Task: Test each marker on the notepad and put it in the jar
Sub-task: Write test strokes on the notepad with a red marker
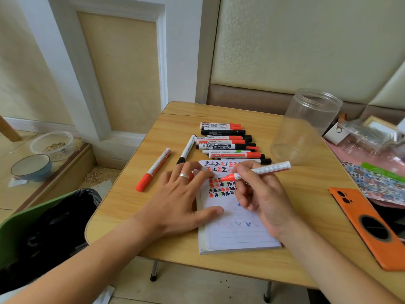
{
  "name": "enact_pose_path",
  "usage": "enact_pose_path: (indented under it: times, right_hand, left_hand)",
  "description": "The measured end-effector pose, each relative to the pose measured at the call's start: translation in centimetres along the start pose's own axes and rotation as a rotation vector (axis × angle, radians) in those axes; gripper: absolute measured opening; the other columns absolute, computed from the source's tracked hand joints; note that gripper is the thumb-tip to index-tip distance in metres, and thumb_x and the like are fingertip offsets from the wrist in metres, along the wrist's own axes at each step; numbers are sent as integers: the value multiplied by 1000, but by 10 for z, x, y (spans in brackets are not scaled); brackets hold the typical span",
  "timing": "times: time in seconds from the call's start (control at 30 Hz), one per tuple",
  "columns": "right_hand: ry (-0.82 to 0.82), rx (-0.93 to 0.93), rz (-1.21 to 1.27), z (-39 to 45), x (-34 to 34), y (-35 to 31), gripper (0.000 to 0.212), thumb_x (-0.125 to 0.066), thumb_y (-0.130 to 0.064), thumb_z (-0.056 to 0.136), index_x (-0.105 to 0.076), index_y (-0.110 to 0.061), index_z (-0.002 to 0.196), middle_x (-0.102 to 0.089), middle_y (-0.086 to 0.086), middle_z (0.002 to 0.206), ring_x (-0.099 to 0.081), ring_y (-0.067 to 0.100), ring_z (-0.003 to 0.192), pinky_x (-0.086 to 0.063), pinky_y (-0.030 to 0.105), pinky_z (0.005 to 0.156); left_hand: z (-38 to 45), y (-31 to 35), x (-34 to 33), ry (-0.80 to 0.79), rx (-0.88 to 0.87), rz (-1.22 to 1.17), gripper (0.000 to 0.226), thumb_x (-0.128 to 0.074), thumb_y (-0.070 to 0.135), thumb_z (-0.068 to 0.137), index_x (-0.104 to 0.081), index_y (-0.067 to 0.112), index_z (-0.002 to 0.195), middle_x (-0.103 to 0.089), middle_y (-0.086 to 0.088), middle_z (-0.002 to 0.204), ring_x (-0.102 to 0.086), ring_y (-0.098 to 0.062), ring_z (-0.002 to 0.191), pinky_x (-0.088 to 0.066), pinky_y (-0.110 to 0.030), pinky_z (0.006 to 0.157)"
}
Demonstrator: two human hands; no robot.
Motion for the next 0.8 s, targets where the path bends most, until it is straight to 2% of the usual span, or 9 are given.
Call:
enact_pose_path:
  times: [0.1,0.2,0.27,0.37,0.47,0.63,0.8]
  right_hand:
    - [-13,29,-80,-4,-5,-1,14,-62,-22,100,-58,-9,98,-50,4,60,-43,17,43,-26,21,39]
    - [-45,40,-138,-7,-7,-5,15,-63,-20,95,-56,-7,100,-55,9,68,-48,22,43,-30,20,36]
    - [-58,29,-215,-7,-8,-5,10,-65,-16,99,-58,-10,97,-59,9,72,-50,25,43,-34,21,37]
    - [-34,22,-310,-6,-12,-1,18,-71,-24,96,-58,-17,85,-61,9,69,-51,25,40,-36,22,36]
    - [9,53,-394,-5,-17,0,20,-72,-19,94,-56,-18,82,-62,16,65,-52,25,38,-36,23,35]
    - [28,46,-427,-8,-20,3,21,-70,-12,93,-52,-10,84,-60,16,51,-51,26,34,-36,23,37]
    - [57,43,-389,-7,-20,3,20,-68,-6,90,-51,-10,80,-56,14,51,-54,30,41,-42,27,38]
  left_hand:
    - [0,-1,-2,-27,0,27,81,-30,89,82,-20,48,152,-25,9,149,-18,-13,142,-18,-31,109]
    - [1,-2,-3,-49,-7,4,82,-31,89,83,-17,50,153,-25,6,152,-16,-13,144,-19,-34,111]
    - [2,-3,-2,-62,-12,-12,80,-33,88,83,-17,51,152,-25,7,152,-17,-13,145,-19,-35,112]
    - [2,-4,0,-113,-14,-47,75,-40,84,85,-21,51,150,-24,9,151,-17,-12,145,-16,-34,113]
    - [3,-6,3,-136,-29,-58,71,-45,81,85,-27,51,147,-25,9,151,-20,-14,145,-18,-38,114]
    - [-1,-8,1,-143,-27,-22,76,-31,89,79,-27,51,145,-25,10,151,-24,-16,144,-23,-39,112]
    - [-2,-8,-1,-140,-27,5,76,-26,89,80,-23,53,146,-24,5,153,-25,-20,144,-23,-41,113]
Point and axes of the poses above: each hand's wrist, its own z-axis towards the middle knuckle, its own x-axis out of the back of the hand, y = z × x, the point moved 6 cm from there along z, towards the middle knuckle
